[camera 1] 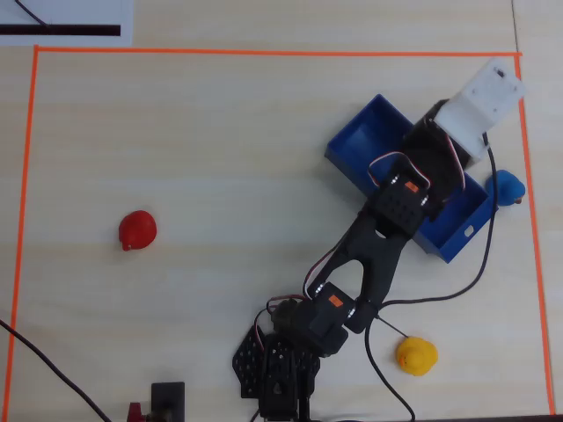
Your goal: Grasp green duck and put it into box.
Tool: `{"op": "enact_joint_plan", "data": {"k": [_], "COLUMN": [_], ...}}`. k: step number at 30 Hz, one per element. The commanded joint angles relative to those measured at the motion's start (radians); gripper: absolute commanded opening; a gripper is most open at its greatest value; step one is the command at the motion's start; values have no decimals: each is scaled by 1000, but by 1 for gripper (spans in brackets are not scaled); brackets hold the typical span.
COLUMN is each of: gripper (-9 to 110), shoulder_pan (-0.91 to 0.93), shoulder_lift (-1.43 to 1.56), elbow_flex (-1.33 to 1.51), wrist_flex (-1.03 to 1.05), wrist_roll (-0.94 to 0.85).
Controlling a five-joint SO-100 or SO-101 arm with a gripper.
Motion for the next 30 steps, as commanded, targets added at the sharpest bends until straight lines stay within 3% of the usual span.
{"op": "enact_joint_plan", "data": {"k": [1,12,19,30], "gripper": [0,1,4,19], "shoulder_pan": [67,104,75,97], "shoulder_lift": [86,242,305,201], "elbow_flex": [20,186,341,285], "wrist_flex": [28,201,117,114], "wrist_roll": [-18,-17,-25,-64]}}
